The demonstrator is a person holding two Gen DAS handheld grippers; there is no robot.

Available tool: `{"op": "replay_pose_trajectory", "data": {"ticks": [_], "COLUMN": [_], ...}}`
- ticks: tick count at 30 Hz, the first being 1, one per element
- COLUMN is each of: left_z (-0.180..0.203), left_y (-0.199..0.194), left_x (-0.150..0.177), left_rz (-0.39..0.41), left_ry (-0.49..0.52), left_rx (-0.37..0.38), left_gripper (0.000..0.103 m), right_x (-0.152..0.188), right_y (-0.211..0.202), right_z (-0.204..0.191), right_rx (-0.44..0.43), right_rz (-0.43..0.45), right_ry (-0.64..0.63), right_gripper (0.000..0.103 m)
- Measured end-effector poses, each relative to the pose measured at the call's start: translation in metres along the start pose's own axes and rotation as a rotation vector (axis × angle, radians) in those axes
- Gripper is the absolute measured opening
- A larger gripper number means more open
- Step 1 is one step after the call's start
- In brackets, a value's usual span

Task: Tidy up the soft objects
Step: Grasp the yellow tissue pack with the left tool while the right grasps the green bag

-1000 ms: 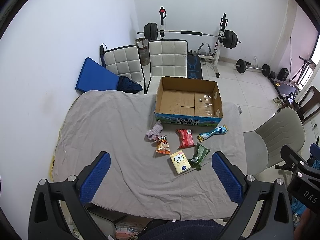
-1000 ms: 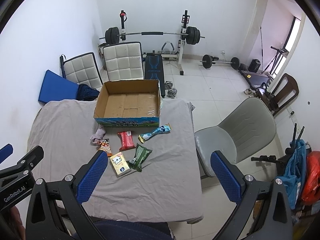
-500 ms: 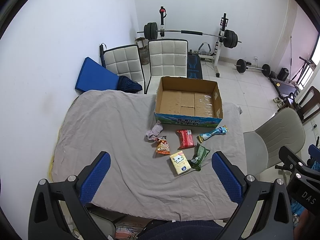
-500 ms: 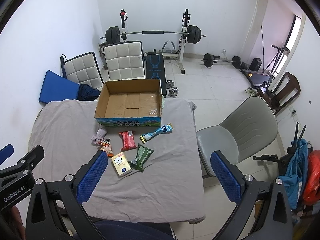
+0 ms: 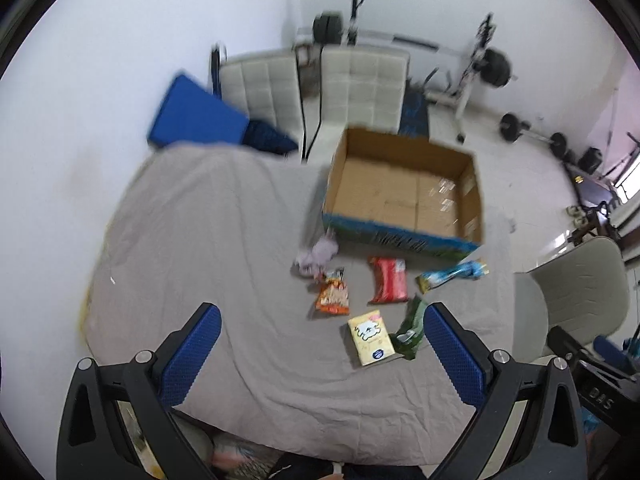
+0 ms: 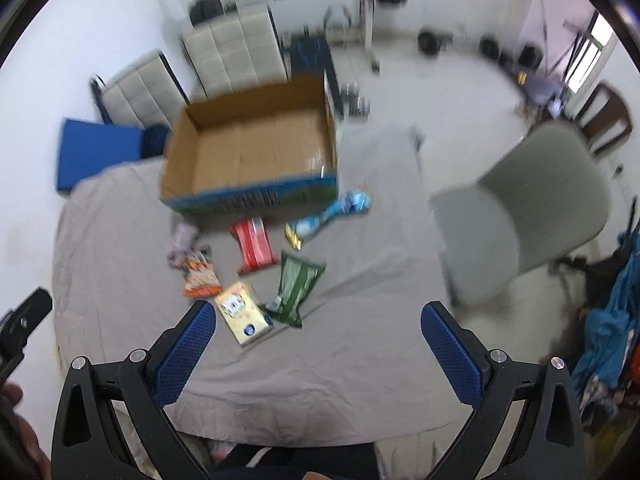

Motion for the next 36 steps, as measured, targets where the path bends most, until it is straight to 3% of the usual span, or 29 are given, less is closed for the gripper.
{"op": "replay_pose_trajectory", "data": {"ticks": [7, 12, 15, 17, 18, 19, 21, 28, 31, 33, 34, 36], "left_z": [-0.015, -0.014, -0.01, -0.01, -0.01, -0.009, -0.006, 0.014, 0.031, 0.039, 0.042, 0.046], "left_y": [0.165, 0.231, 0.26, 0.276, 0.283, 0.288, 0.301, 0.335, 0.36, 0.372, 0.377, 0.383], "left_x": [0.024, 0.043, 0.05, 0.054, 0.057, 0.059, 0.064, 0.081, 0.092, 0.099, 0.103, 0.107], "left_rz": [-0.345, -0.442, -0.495, -0.524, -0.538, -0.551, -0.578, -0.64, -0.689, -0.696, -0.699, -0.698], "left_ry": [-0.081, -0.114, -0.132, -0.149, -0.158, -0.164, -0.179, -0.188, -0.15, -0.128, -0.12, -0.116], "left_rx": [-0.027, -0.028, -0.016, -0.004, 0.008, 0.004, 0.022, 0.045, 0.045, 0.039, 0.04, 0.04], "left_gripper": [0.103, 0.103, 0.102, 0.102, 0.102, 0.102, 0.102, 0.102, 0.102, 0.092, 0.072, 0.066], "right_x": [-0.005, 0.005, 0.012, 0.019, 0.021, 0.023, 0.022, 0.025, 0.026, 0.022, 0.02, 0.019], "right_y": [0.186, 0.274, 0.302, 0.319, 0.324, 0.327, 0.324, 0.309, 0.31, 0.31, 0.311, 0.309], "right_z": [-0.032, -0.05, -0.06, -0.065, -0.067, -0.067, -0.066, -0.043, -0.034, -0.029, -0.029, -0.03], "right_rx": [-0.046, -0.107, -0.133, -0.144, -0.154, -0.176, -0.14, 0.019, 0.039, 0.048, 0.054, 0.056], "right_rz": [-0.303, -0.462, -0.527, -0.584, -0.598, -0.598, -0.566, -0.459, -0.456, -0.45, -0.442, -0.434], "right_ry": [0.036, 0.091, 0.09, 0.085, 0.087, 0.094, 0.055, -0.089, -0.101, -0.109, -0.118, -0.133], "right_gripper": [0.097, 0.086, 0.073, 0.049, 0.043, 0.04, 0.035, 0.034, 0.033, 0.033, 0.032, 0.032]}}
Point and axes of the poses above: each gripper's, at about its wrist camera, not at the fingertips, and y roughly the way its jaws point, z to its right, x to its underside, the point moved 2 cm from there along y, roughly the way its jaws point, and after that the axes turned 9 degrees about x, right-handed, at the moved point
